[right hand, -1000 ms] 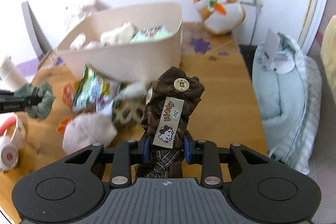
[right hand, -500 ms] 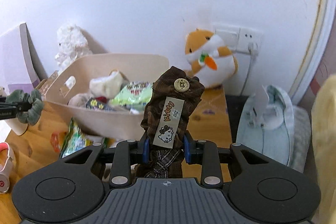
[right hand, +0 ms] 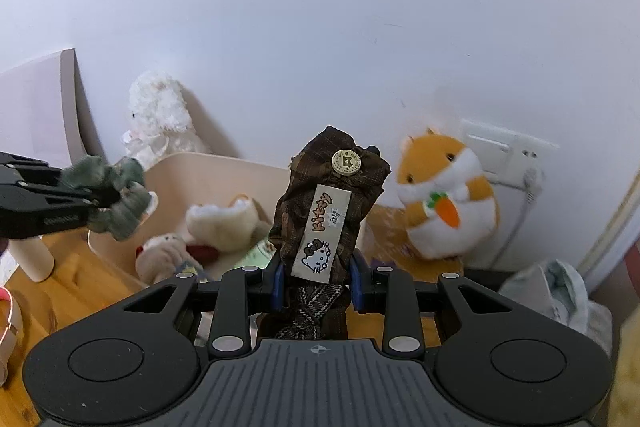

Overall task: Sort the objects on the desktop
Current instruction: 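Carry scrunchie and brown cloth over basket and release them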

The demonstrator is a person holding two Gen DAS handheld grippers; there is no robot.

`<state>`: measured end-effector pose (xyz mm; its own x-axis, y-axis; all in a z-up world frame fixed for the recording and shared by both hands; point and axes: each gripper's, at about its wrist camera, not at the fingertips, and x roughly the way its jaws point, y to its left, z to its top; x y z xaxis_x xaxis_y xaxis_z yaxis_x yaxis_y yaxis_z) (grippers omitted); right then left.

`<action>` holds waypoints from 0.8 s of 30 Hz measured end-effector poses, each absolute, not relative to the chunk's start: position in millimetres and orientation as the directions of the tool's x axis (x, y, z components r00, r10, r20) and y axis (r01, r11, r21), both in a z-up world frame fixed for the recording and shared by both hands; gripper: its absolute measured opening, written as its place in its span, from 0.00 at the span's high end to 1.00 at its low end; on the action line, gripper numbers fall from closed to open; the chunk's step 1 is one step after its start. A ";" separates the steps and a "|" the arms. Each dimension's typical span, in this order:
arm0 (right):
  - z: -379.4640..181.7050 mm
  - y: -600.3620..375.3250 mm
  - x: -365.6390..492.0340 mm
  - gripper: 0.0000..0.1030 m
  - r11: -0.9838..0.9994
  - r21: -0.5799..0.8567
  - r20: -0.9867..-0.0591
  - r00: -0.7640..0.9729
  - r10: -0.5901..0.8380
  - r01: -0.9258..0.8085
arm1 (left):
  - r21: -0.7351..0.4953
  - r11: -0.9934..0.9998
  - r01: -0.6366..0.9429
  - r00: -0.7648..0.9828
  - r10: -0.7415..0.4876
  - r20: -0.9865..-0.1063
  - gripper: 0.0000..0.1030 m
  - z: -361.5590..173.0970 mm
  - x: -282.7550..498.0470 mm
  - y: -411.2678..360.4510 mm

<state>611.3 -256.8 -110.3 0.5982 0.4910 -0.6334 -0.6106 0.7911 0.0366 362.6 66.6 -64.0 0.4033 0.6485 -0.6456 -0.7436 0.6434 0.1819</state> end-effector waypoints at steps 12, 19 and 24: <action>-143.8 -210.4 640.0 0.72 0.754 0.048 -0.683 0.529 0.504 -0.655 | 0.167 0.607 -0.777 0.312 0.603 -0.734 0.81 -104.0 392.3 86.0; -167.3 -196.4 642.1 0.71 0.761 0.015 -0.716 0.524 0.461 -0.649 | 0.161 0.616 -0.771 0.294 0.568 -0.768 0.79 -123.9 397.0 88.8; -174.5 -196.1 635.0 0.42 0.763 0.002 -0.709 0.537 0.456 -0.646 | 0.159 0.612 -0.774 0.280 0.557 -0.782 0.32 -122.2 393.9 89.6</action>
<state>635.0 -196.1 -174.5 0.5370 0.4564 -0.7095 -0.6460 0.7633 0.0021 393.9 89.6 -122.2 0.2799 0.5575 -0.7816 -0.7745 0.6122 0.1593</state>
